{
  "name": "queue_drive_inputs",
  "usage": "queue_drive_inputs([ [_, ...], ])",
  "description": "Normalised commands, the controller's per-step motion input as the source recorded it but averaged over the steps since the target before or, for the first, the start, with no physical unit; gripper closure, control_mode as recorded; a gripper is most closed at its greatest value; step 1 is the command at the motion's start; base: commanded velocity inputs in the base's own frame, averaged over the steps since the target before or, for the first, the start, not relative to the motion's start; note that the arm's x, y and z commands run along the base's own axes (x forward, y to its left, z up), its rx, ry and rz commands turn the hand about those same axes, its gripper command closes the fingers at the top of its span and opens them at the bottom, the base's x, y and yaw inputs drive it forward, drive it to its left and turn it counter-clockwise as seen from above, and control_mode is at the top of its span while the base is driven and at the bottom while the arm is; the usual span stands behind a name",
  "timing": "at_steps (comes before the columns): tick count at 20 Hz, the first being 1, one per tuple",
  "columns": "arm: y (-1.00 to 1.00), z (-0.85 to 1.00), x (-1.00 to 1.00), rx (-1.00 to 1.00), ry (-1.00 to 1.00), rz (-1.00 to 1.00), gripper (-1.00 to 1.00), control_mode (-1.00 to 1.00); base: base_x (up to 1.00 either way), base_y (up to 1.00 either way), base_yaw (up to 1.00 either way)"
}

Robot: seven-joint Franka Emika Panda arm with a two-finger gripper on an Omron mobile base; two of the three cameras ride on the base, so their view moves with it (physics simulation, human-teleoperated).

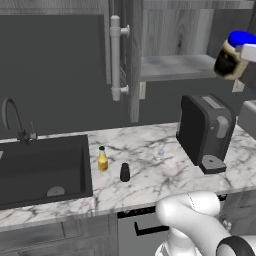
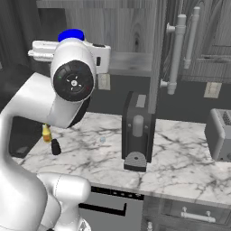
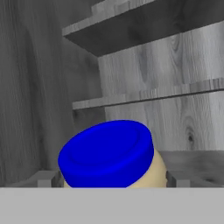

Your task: There are various items on the counter. Only move the condiments/shakers into the cabinet.

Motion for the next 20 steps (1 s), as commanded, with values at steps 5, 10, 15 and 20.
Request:
queue_drive_inputs([
  [5, -0.15, 0.00, 0.36, 0.17, 0.00, 0.00, 1.00, -1.00, 0.00, 0.00, 0.00],
  [10, -0.03, 0.00, 0.25, 0.00, 0.00, 0.00, 1.00, -1.00, 0.00, 0.00, 0.00],
  [15, 0.00, 0.00, 0.42, 0.00, 0.00, 0.00, 1.00, -1.00, 0.00, 0.00, 0.00],
  [20, 0.00, -0.02, 0.45, -0.01, 0.00, 0.00, 1.00, -1.00, 0.00, 0.00, 0.00],
])
